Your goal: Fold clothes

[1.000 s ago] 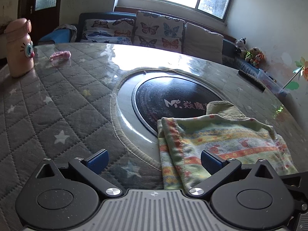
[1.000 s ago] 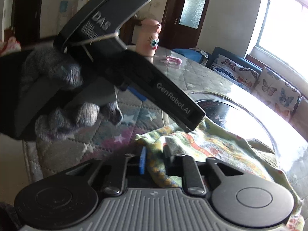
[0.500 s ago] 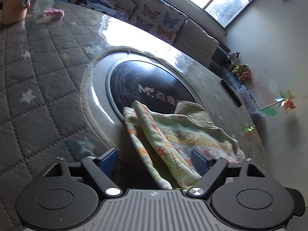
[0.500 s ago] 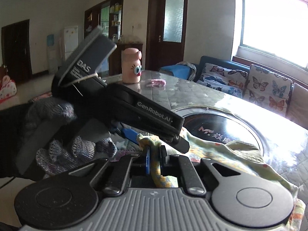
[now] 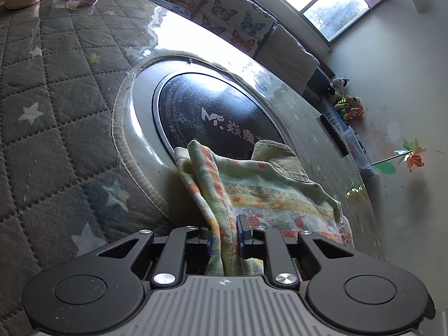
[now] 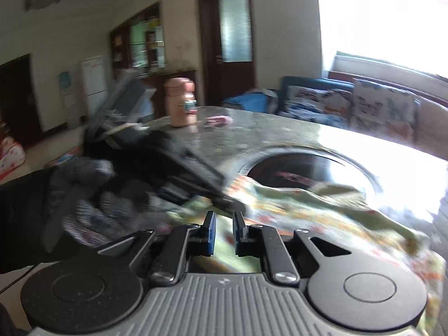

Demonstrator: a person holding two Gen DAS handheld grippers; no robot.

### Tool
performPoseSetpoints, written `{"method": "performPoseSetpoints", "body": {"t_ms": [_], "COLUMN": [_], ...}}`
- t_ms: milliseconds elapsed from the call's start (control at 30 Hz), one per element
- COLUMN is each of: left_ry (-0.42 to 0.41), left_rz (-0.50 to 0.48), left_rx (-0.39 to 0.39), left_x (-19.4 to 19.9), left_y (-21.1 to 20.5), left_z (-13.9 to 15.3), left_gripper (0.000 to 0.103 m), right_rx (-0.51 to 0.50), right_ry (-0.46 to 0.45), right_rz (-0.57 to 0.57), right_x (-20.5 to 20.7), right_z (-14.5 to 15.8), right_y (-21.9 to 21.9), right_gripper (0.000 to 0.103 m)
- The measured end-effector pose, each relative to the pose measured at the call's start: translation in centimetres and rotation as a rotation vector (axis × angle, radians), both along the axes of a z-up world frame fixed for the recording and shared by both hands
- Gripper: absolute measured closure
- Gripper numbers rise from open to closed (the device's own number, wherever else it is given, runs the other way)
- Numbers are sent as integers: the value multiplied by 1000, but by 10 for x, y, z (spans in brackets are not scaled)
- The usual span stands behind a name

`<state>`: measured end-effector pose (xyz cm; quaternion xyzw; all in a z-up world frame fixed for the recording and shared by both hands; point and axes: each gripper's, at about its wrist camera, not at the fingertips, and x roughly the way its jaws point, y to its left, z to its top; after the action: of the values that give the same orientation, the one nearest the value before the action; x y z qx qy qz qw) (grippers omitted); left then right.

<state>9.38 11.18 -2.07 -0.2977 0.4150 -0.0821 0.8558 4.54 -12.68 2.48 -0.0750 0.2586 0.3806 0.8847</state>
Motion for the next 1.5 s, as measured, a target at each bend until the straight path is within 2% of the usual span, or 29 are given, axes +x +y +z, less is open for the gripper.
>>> {"method": "performPoseSetpoints", "body": {"t_ms": [100, 233, 333, 367, 400, 500, 633, 700, 767, 800, 833, 867, 1200, 1500], "left_ry": [-4, -10, -14, -16, -17, -18, -18, -18, -20, -20, -20, -21, -100, -159], "left_rz": [-3, -7, -10, -11, -12, -15, -18, -19, -21, -23, -26, -29, -90, -211], "left_rx": [11, 25, 36, 40, 45, 64, 83, 92, 106, 115, 124, 133, 205, 259], "left_x": [0, -1, -1, -1, -1, -1, 0, 1, 1, 2, 2, 3, 15, 39], "left_y": [-2, -4, -5, -6, -7, -9, -11, -13, -14, -16, -17, -19, -44, -106], "left_z": [0, 1, 1, 1, 1, 2, 4, 4, 5, 6, 7, 8, 38, 58], "left_gripper": [85, 85, 85, 85, 85, 85, 85, 85, 85, 85, 86, 87, 92, 93], "right_rx": [-25, -77, -93, -87, -83, -66, -5, 2, 9, 13, 17, 21, 92, 76], "right_ry": [15, 25, 53, 60, 62, 68, 143, 145, 144, 143, 142, 138, 74, 12], "right_rz": [-144, -343, -477, -507, -536, -598, -615, -614, -601, -592, -581, -576, -593, -670], "right_x": [20, 47, 67, 70, 72, 80, 95, 96, 95, 93, 90, 88, 65, 58], "right_z": [-5, -18, -36, -39, -41, -47, -58, -60, -61, -60, -58, -57, -27, -5], "right_y": [-25, -61, -92, -102, -110, -129, -135, -135, -134, -132, -130, -129, -149, -184], "right_gripper": [82, 60, 57, 49, 45, 45, 45, 46, 64, 70, 84, 91, 94, 94]}}
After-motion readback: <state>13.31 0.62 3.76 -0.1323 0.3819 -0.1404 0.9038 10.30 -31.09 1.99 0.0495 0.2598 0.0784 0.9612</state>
